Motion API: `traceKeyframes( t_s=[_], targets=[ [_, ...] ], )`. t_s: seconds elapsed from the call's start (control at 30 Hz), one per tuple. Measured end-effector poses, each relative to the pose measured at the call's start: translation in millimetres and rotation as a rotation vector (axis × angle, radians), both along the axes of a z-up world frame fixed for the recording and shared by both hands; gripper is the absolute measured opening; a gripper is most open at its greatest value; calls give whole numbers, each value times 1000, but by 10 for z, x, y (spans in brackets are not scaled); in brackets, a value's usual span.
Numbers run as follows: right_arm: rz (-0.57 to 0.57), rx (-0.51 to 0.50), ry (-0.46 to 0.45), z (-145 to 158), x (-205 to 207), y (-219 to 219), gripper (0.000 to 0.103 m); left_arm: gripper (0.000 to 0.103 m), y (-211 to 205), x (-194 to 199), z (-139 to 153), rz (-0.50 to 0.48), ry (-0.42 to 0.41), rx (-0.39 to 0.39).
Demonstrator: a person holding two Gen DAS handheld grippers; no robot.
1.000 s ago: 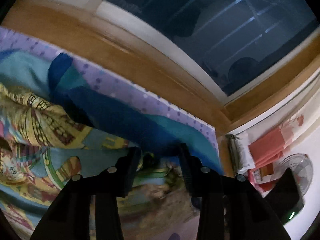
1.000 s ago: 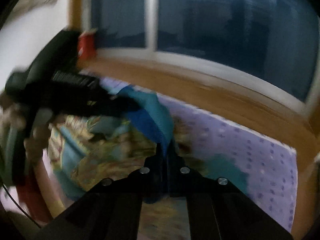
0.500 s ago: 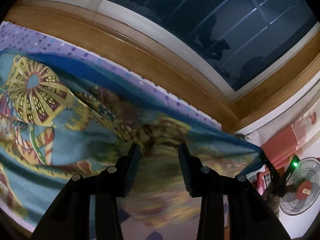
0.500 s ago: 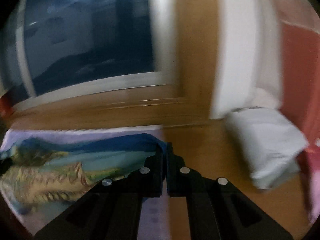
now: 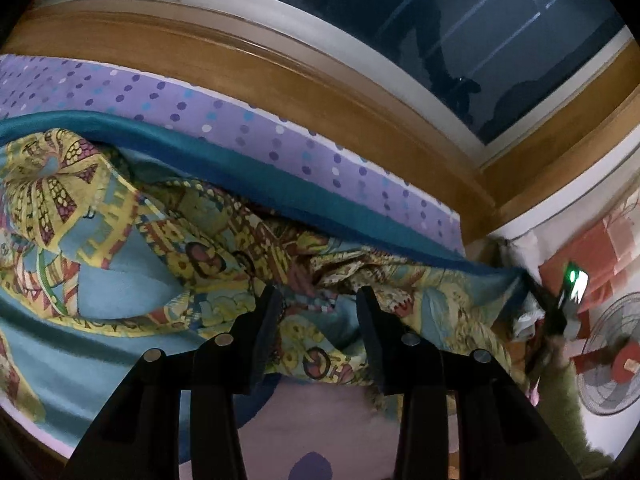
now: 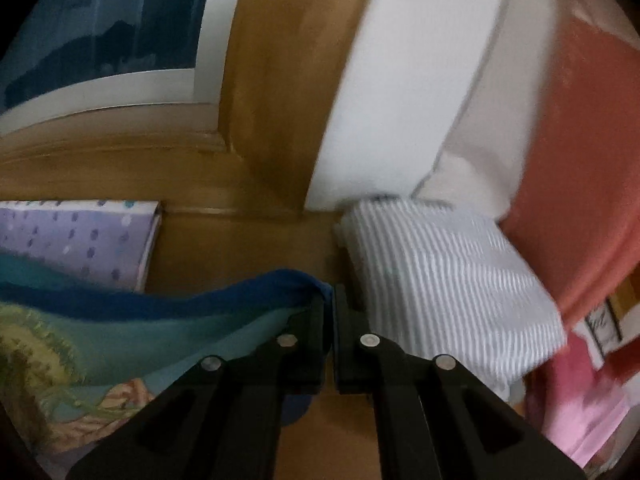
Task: Fold clothes
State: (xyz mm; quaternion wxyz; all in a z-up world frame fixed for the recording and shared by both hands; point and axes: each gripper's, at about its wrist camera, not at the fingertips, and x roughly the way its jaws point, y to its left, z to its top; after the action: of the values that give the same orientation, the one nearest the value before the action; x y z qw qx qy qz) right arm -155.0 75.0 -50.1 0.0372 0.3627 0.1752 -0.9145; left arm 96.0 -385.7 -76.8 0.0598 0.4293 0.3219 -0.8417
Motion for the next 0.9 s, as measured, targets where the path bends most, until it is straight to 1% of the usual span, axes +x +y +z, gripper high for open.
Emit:
traceKeyframes(
  t_s=[0.17, 0.27, 0.4, 0.43, 0.47, 0.5, 0.53, 0.57, 0.6, 0.63, 0.7, 0.77, 0.83, 0.9],
  targets=[
    [-9, 56, 48, 129, -510, -221, 1, 39, 37, -38, -45, -31, -17, 2],
    [-43, 125, 85, 246, -740, -410, 1, 39, 49, -17, -75, -40, -28, -12],
    [-29, 229, -30, 75, -825, -551, 2, 39, 41, 94, -127, -43, -39, -4],
    [-25, 254, -60, 32, -845, -586, 4, 39, 39, 146, -132, -41, -42, -10],
    [2, 245, -59, 37, -752, -596, 6, 40, 35, 205, -131, -39, -51, -28],
    [32, 232, -64, 58, -627, -599, 14, 41, 32, 264, -129, -36, -60, -45],
    [66, 201, -75, 97, -475, -593, 29, 41, 29, 325, -130, -35, -71, -64],
    [100, 168, -87, 139, -320, -585, 37, 41, 25, 395, -140, -36, -90, -90],
    [133, 131, -89, 196, -152, -565, 49, 42, 21, 465, -151, -38, -109, -116],
    [163, 95, -86, 267, 52, -539, 55, 43, 18, 535, -162, -39, -128, -142],
    [208, 45, -106, 348, 397, -500, 56, 49, 18, 644, -206, -47, -160, -175],
    [252, -7, -135, 413, 752, -468, 56, 49, 50, 688, -279, -71, -180, -180],
    [309, -61, -181, 415, 1038, -464, 57, 50, 102, 698, -362, -104, -195, -176],
    [374, -80, -226, 407, 1398, -510, 57, 52, 189, 640, -446, -144, -210, -198]
  ],
)
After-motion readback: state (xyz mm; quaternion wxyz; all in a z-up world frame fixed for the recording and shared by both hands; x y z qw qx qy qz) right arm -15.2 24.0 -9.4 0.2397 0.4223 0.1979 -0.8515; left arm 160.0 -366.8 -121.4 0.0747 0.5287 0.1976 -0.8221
